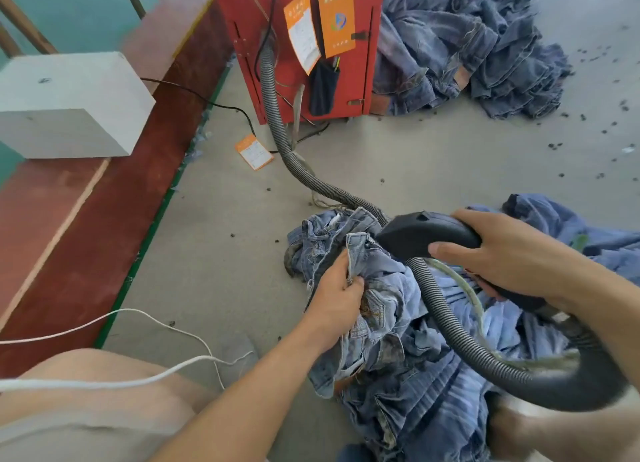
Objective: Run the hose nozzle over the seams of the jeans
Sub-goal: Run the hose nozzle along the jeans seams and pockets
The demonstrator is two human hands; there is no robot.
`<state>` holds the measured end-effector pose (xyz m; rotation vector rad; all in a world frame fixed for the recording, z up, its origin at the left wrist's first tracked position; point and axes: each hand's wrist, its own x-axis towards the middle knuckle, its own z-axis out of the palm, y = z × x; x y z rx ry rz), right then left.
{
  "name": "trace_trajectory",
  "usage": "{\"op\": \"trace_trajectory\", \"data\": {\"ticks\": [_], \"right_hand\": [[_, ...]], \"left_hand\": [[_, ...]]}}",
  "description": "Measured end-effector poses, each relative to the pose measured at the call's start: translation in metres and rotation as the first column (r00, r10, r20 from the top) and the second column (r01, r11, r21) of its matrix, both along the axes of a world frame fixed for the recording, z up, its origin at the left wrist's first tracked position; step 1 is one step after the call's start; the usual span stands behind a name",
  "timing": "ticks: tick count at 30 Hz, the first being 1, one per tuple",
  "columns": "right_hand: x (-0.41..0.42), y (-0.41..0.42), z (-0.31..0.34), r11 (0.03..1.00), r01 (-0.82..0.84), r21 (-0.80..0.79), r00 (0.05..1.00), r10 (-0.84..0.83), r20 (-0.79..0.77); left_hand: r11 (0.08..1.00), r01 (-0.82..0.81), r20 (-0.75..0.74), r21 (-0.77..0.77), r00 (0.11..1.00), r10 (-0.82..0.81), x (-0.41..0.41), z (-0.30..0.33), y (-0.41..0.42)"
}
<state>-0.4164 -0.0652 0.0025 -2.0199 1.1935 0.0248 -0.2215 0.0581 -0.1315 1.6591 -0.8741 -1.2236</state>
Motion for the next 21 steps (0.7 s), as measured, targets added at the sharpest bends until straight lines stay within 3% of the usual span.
{"op": "trace_trajectory", "data": {"ticks": [3,8,11,13,15,19,21], "right_hand": [[0.011,0.003,-0.003,0.997,-0.072,-0.023,0.997,0.071,-0.022],[0.006,-0.008,-0.003,0.987,0.074,-0.14,0.992,-0.06,0.107],[-0.009,-0.013,0.01,0.985,-0.106,-0.139,0.994,0.109,0.007],[-0.007,-0.007,0.007,0.964,-0.243,-0.105,0.969,0.236,-0.078],[0.0,0.0,0.0,0.948,-0.294,-0.118,0.956,0.289,-0.056],[0.005,-0.002,0.006,0.982,-0.114,-0.149,0.975,0.139,0.176],[-0.002,-0.008,0.011,0.984,-0.031,-0.175,0.981,0.064,0.184]], "left_hand": [[0.999,0.042,-0.05,-0.025,0.998,-0.044,-0.004,0.001,0.002],[0.998,0.06,-0.071,-0.004,0.996,-0.06,-0.001,0.002,0.003],[0.996,0.083,-0.027,-0.025,0.996,-0.084,0.002,0.007,0.002],[0.984,0.171,0.075,-0.051,0.983,-0.167,0.004,0.007,0.001],[0.961,0.273,0.204,-0.043,0.944,-0.259,0.006,0.008,0.001],[0.937,0.338,0.488,-0.091,0.835,-0.254,0.004,0.01,-0.005],[0.954,0.295,0.62,-0.052,0.758,-0.201,0.004,0.008,-0.006]]}}
